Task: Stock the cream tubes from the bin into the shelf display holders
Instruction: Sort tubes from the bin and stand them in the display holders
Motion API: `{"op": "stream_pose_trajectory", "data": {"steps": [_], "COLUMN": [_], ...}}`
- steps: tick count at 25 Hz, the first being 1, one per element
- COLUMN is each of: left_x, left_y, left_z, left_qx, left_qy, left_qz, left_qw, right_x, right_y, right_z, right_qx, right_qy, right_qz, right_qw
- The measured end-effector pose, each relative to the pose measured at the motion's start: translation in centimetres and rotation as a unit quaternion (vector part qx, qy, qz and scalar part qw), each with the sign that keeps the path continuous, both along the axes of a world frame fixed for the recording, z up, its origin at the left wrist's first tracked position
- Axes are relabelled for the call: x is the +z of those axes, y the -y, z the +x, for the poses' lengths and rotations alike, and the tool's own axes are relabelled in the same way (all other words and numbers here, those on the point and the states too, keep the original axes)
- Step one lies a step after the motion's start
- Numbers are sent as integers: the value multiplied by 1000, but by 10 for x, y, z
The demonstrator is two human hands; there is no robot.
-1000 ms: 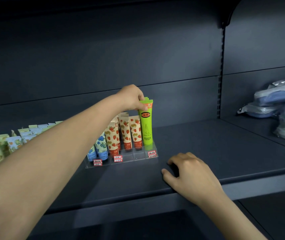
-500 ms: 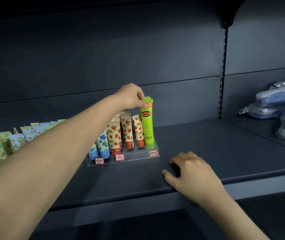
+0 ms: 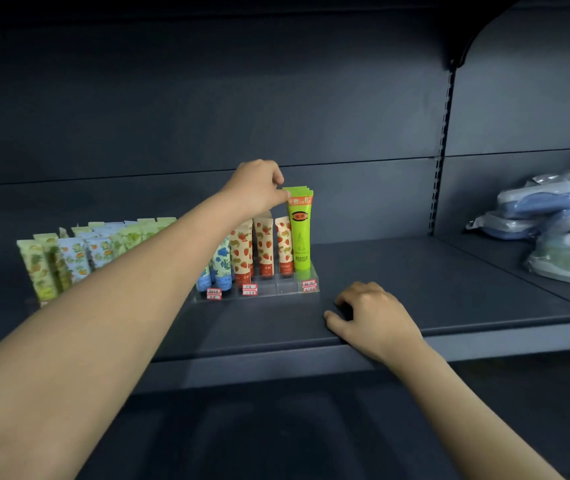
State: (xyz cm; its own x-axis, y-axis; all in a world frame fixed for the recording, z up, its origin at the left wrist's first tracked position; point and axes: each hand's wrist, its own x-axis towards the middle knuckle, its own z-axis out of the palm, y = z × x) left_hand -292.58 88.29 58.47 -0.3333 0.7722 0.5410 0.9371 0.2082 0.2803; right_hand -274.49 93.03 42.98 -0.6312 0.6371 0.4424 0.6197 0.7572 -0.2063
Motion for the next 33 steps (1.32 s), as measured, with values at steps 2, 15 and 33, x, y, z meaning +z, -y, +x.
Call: {"op": "stream_pose_trajectory", "data": {"steps": [2,15,33], "left_x": [-7,-85,-318], "left_y": [22,226,421], "left_z": [8,24,67], "left_qx": [-2,47,10], "left_qy": [11,-9,97], "left_qz": [0,-95,-242], "left_qw": [1000,994,965], "right_x": [4,38,-152], "right_y": [4,138,367], "right_z": [0,22,53], "right_qx": [-9,-24,9], "right_qy": [40,99,138], "right_qz": [-8,-35,-136], "right_qw": [999,994,981]}}
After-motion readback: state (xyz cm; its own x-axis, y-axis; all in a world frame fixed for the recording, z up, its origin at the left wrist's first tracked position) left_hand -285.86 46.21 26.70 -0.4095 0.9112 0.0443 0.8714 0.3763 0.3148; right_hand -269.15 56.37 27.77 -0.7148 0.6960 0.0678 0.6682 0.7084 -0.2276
